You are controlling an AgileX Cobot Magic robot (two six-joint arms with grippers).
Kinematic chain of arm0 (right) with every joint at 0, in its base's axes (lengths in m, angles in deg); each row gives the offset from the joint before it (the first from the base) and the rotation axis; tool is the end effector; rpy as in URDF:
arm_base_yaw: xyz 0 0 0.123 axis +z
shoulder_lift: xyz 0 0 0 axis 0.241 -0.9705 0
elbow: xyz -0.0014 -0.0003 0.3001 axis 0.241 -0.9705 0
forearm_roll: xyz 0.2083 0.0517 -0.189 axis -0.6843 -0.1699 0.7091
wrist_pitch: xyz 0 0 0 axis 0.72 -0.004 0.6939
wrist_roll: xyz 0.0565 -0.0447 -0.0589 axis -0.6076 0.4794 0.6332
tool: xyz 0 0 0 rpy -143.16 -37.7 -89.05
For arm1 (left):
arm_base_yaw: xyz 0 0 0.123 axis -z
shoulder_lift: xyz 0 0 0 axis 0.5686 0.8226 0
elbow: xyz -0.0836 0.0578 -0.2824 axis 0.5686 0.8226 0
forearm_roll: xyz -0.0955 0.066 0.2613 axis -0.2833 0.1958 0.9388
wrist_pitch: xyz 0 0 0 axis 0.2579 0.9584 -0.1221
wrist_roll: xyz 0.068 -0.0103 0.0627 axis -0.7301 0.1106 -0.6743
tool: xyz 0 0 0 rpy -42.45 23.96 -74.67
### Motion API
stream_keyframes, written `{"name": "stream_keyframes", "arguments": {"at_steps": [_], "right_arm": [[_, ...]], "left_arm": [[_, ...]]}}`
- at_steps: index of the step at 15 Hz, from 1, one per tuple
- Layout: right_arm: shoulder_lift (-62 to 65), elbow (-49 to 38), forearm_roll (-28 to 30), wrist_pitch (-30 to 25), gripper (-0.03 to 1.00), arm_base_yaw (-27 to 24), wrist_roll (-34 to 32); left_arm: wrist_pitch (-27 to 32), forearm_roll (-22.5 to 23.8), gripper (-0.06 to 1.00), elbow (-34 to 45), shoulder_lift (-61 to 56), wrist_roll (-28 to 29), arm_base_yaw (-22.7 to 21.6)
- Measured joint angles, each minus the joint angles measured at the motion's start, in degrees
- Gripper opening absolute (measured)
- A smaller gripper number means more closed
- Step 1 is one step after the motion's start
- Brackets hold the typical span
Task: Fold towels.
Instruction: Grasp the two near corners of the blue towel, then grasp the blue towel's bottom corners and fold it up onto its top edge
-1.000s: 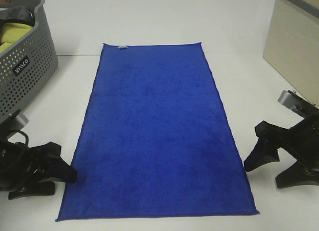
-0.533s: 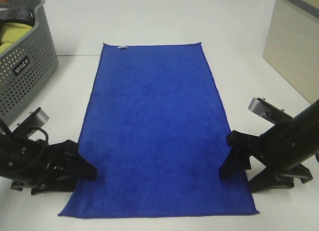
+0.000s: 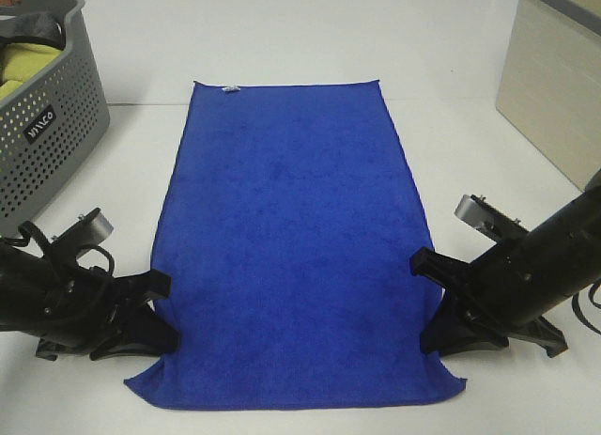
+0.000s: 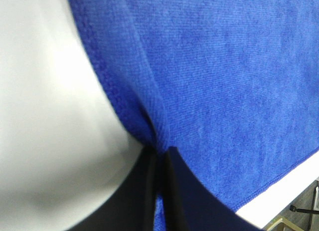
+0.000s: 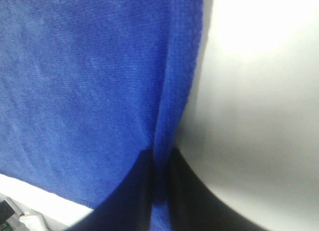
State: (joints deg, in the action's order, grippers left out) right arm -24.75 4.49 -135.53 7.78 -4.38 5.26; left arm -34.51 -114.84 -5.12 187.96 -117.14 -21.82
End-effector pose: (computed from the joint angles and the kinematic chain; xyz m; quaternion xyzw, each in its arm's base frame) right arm 0.2589 0.0835 0.0606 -0.0812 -0.9717 -0.2216 0.0054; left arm 0.2521 -0.1074 0.0473 -0.0521 0.9478 -0.3067 0.0705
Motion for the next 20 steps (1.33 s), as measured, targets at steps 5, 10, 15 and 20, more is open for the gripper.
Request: {"name": "stream_keyframes", "arguments": {"at_steps": [5, 10, 15, 20], "right_arm": [[3.4, -3.3, 1.9, 2.0, 0.0, 0.0, -0.5], [11.8, -14.2, 3.0, 4.0, 0.0, 0.0, -0.6], [14.3, -10.1, 4.6, 2.6, 0.0, 0.0, -0.6], [9.7, 10.8, 10.5, 0.6, 0.0, 0.0, -5.2]], "left_arm": [[-1.1, 3.0, 0.01, 2.4, -4.6, 2.5, 0.0], [-0.7, 3.3, 0.01, 13.0, -13.0, 2.9, 0.0], [-0.2, 1.7, 0.01, 10.4, -16.2, 4.2, 0.0], [-4.0, 8.7, 0.01, -6.0, -13.6, 15.0, 0.0]]}}
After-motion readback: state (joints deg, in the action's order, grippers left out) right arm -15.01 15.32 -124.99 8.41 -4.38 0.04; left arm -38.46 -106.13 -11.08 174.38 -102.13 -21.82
